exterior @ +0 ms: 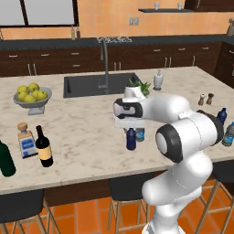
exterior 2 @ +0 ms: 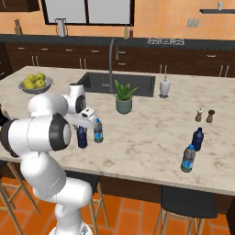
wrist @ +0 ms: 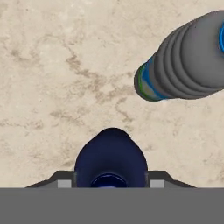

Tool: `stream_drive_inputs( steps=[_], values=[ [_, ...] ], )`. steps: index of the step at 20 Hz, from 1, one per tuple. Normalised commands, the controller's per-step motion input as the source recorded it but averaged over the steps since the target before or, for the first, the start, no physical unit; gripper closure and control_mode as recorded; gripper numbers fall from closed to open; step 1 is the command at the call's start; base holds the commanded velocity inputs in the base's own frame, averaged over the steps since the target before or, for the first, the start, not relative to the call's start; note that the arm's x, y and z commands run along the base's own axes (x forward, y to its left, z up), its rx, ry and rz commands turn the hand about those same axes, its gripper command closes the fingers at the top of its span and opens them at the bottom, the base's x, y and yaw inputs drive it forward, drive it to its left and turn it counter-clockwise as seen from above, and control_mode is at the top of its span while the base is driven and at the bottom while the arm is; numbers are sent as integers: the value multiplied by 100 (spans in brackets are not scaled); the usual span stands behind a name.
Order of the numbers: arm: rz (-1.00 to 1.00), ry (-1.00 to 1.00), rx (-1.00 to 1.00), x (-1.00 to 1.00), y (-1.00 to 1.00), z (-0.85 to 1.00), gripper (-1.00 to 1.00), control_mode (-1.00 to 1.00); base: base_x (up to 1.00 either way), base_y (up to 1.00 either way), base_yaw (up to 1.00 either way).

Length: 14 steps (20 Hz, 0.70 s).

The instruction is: Move the plastic bottles in the middle to the plastics group, and the glass bottles in the middle to the glass group.

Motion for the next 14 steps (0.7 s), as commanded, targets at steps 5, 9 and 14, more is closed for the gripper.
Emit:
stream_drive_inputs(
  steps=[5, 9, 14],
  values=[
    [0, -2, 2, -65, -55, 31, 100, -100, 0, 0, 0],
    [0, -3, 2, -50, -80, 12, 100, -100, 0, 0, 0],
    [5, -13, 0, -7, -99, 2, 100, -100, 0, 0, 0]
  ],
)
